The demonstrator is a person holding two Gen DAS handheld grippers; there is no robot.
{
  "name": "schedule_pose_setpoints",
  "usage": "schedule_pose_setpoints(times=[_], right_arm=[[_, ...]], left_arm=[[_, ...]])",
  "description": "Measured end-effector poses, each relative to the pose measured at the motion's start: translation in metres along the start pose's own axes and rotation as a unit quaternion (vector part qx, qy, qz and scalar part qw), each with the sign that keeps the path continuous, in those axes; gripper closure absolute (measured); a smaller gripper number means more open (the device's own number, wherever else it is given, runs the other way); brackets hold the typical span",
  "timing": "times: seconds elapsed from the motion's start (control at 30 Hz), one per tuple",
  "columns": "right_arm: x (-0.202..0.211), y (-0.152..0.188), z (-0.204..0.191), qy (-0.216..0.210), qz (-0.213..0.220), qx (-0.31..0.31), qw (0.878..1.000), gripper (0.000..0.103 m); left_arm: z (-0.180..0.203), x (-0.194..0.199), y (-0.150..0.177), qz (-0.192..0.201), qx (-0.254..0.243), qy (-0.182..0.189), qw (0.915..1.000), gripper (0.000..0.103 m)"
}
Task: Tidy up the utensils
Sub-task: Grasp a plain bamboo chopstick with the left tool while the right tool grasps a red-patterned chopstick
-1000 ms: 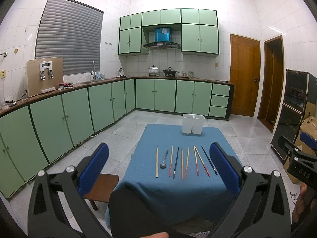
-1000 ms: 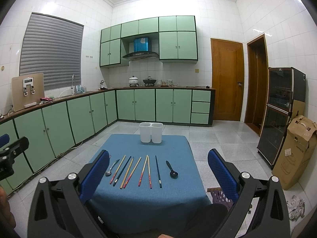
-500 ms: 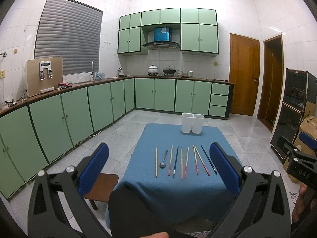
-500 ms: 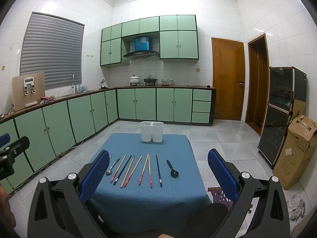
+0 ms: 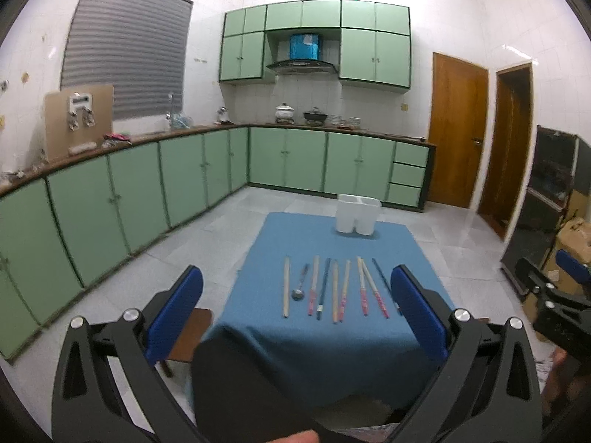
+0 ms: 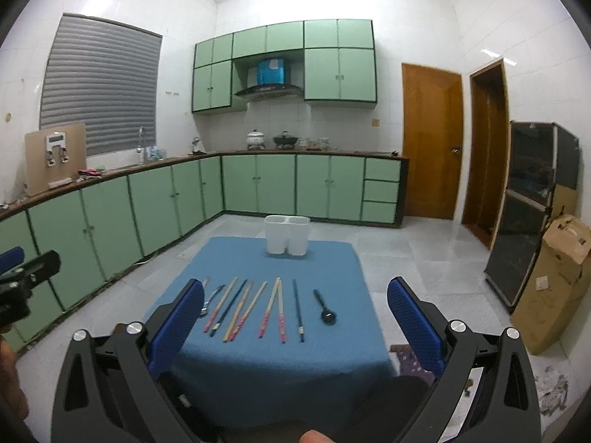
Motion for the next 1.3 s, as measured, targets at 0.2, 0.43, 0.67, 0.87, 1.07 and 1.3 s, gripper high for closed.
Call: schedule_pose_setpoints(times=[0.2, 0.43, 0.67, 0.87, 1.07, 1.3], right_arm=[[-0.089, 0.017, 0.009, -0.003, -0.11, 0.029, 0.993, 0.006], [-0.18, 0.021, 0.024, -0.047, -0.162, 0.021, 0.985, 0.021], [-0.27, 0.052, 0.013, -0.067, -0.248, 0.014, 0.966, 0.035], [-0.317, 0.058, 0.007, -0.067, -0.252, 0.007, 0.965, 0.019], [-0.331, 0.064, -0.012, -0.091, -0.248, 0.026, 0.964, 0.039], [-0.344, 0.076, -0.054, -0.146, -0.264, 0.049, 0.952, 0.053]], left_arm=[[-0.01, -0.079, 0.01, -0.076, -0.008, 0.048, 0.9959, 0.005], [-0.032, -0.196, 0.016, -0.15, 0.012, 0.052, 0.9872, 0.005], [-0.027, -0.262, 0.018, -0.138, -0.024, 0.021, 0.9899, 0.007], [-0.013, -0.311, 0.02, -0.195, -0.041, 0.032, 0.9794, 0.007], [-0.022, -0.348, 0.029, -0.211, -0.035, 0.021, 0.9766, 0.009], [-0.032, -0.387, 0.046, -0.256, -0.005, 0.041, 0.9657, 0.041]])
Point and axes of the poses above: each gripper's, at about its wrist camera, not at the fingertips, and x roughly against the way its jaws point, z to its right, y to its underside, the point moved 3 cm from there along -x, roughly the way its jaws point, and after that the axes turned 15 degrees about -z, right-handed, at the moved point
